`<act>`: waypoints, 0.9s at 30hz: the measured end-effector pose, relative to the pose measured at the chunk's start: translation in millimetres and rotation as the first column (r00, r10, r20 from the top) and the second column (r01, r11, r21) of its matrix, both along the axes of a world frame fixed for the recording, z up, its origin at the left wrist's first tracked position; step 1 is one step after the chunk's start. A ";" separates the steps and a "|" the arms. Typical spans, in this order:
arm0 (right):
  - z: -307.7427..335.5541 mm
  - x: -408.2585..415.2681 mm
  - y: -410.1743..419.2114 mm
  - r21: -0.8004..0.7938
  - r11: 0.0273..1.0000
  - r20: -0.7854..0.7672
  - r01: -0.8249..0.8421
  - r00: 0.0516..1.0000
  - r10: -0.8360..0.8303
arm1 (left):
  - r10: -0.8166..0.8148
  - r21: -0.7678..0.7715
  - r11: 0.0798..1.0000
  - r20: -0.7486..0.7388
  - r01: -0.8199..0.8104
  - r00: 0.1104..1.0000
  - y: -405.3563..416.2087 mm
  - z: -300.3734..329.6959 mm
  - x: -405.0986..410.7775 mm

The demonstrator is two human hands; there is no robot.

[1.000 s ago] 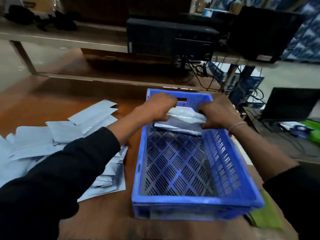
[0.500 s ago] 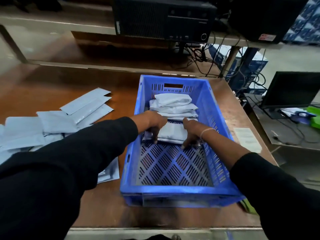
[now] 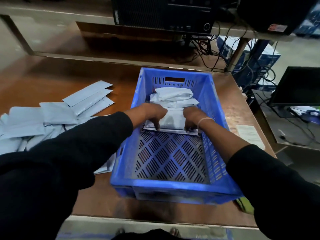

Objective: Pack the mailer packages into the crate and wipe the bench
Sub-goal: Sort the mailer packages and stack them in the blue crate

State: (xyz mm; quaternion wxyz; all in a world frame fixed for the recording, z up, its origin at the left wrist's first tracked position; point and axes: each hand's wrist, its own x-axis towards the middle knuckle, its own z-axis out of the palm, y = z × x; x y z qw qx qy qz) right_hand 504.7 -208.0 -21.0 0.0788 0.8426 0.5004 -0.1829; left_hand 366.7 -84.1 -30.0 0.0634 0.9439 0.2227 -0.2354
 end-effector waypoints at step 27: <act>32.8 -239.9 177.1 0.045 0.825 -0.122 -0.563 0.817 0.564 | 0.760 -0.648 0.646 0.590 -0.403 0.272 101.6 0.7 -301.7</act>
